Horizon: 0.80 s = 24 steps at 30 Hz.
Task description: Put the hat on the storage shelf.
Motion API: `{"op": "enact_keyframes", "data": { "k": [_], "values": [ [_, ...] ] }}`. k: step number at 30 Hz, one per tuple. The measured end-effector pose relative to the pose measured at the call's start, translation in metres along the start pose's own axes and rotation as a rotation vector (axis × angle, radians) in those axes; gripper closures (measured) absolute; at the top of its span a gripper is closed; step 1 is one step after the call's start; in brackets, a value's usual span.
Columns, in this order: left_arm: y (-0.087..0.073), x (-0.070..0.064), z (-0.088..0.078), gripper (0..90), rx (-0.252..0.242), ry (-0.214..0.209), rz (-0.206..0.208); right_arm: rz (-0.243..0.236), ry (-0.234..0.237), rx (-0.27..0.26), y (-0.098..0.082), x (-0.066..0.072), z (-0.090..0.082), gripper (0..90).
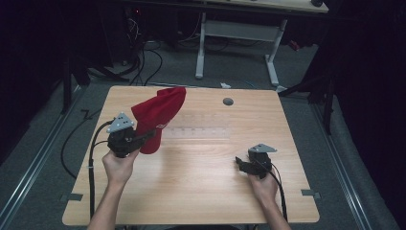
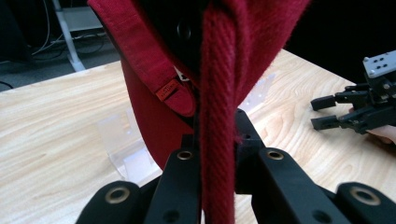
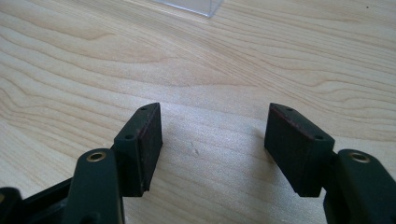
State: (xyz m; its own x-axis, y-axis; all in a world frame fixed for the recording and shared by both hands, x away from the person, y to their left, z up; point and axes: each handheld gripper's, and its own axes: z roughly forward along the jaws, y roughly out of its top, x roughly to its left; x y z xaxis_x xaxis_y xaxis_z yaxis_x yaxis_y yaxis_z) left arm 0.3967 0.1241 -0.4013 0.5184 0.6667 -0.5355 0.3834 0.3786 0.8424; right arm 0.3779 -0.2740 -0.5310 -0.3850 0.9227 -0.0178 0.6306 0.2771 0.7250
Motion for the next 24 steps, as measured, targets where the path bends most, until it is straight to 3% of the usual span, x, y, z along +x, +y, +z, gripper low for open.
{"op": "enact_keyframes", "data": {
  "k": [10,24],
  "values": [
    [0.015,0.012,0.017,83.9,-0.044,0.002,-0.031,-0.003,0.001,-0.001,0.0,0.0,0.0,36.7],
    [0.025,0.021,0.046,83.9,-0.056,-0.003,-0.008,-0.001,-0.001,0.0,0.0,0.001,0.0,36.5]
  ]
}}
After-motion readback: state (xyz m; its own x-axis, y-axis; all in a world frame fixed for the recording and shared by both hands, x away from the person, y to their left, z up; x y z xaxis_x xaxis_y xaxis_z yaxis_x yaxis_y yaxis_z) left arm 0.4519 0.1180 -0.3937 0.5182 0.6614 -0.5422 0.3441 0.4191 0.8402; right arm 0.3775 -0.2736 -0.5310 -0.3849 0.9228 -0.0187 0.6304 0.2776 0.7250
